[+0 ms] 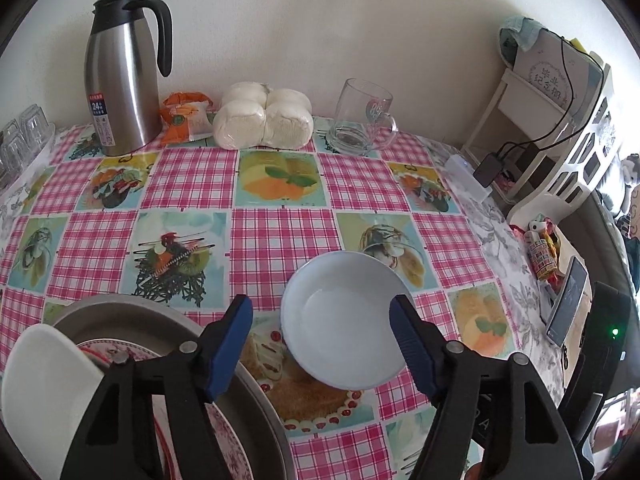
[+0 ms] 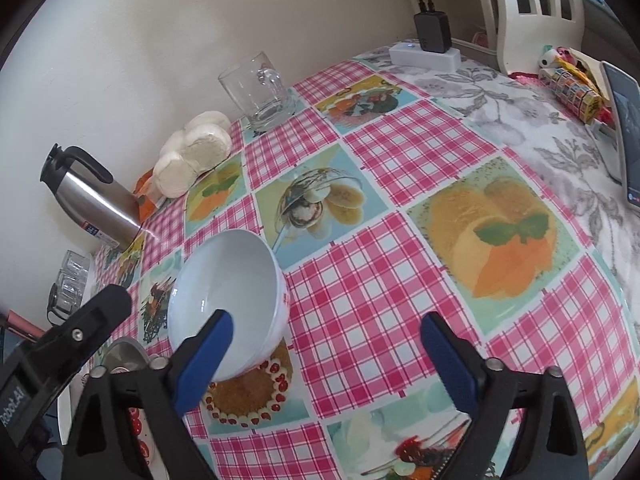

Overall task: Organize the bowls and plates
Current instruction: 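Move both grippers to the pale round bowl on the tablecloth, then close both grippers on the round bowl's rim and lift it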

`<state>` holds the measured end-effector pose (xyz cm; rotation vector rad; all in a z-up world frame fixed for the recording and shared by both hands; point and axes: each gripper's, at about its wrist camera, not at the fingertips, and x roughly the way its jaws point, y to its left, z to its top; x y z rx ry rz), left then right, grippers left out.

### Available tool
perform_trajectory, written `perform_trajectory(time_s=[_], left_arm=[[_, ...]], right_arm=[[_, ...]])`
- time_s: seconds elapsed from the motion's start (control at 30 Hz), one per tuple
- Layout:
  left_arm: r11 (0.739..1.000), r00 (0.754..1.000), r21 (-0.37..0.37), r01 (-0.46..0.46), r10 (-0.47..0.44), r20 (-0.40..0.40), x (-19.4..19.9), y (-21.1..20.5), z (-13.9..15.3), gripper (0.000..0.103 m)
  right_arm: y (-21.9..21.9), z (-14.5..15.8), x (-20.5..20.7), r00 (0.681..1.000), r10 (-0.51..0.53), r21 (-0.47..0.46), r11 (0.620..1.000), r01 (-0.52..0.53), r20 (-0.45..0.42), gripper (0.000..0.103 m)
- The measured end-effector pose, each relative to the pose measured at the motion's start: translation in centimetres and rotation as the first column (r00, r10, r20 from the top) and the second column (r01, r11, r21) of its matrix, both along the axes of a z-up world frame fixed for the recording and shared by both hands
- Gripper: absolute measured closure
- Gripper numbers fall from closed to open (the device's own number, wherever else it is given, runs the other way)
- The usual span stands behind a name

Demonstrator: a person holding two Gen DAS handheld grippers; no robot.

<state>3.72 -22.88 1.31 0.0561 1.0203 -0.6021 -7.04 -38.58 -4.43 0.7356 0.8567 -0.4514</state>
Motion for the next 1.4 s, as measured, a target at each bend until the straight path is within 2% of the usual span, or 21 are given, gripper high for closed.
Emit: perform_trajectory(time_s=[0.13,0.37,0.57,0.73,0.83,1.07,1.4], left_arm=[[1.000,1.000,0.017,-0.016,0.016,-0.014,1.0,-0.2,-0.7,0.038],[1.000,0.999,0.022,-0.014,0.015,-0.032,1.7,-1.0,-1.9,0.043],[0.999,0.999,0.036,-0.007,0.009,-0.047,2.0,-1.6,-2.9,0.052],[0.998,0.999,0.057,-0.006,0.008,-0.045,2.1,-1.9,-3.5,0.058],[0.997,0.999,0.074,0.001,0.002,-0.040,2.0,-2.2,-4.0,0.062],[0.995,0.999,0.096,0.013,-0.008,-0.049,2.0,-2.9,-5.1,0.077],[0.992,0.998,0.126,0.016,-0.007,-0.070,2.2,-3.1,-6.6,0.078]], right_arm=[[-0.1,-0.5,0.7,1.000,0.012,0.009,1.000,-0.012,0.007,0.022],[-0.3,-1.9,1.8,0.999,0.036,0.044,0.998,-0.036,0.004,0.053],[0.0,-2.3,2.6,0.998,0.062,0.054,0.997,-0.063,0.020,0.065],[-0.1,-2.8,3.1,0.997,0.071,0.059,0.996,-0.072,0.019,0.067],[-0.2,-3.1,3.2,0.997,0.074,0.069,0.995,-0.075,0.020,0.072],[-0.5,-4.0,3.3,0.998,0.065,0.086,0.994,-0.067,0.019,0.075],[-0.5,-4.4,3.7,0.996,0.076,0.101,0.992,-0.079,0.038,0.075]])
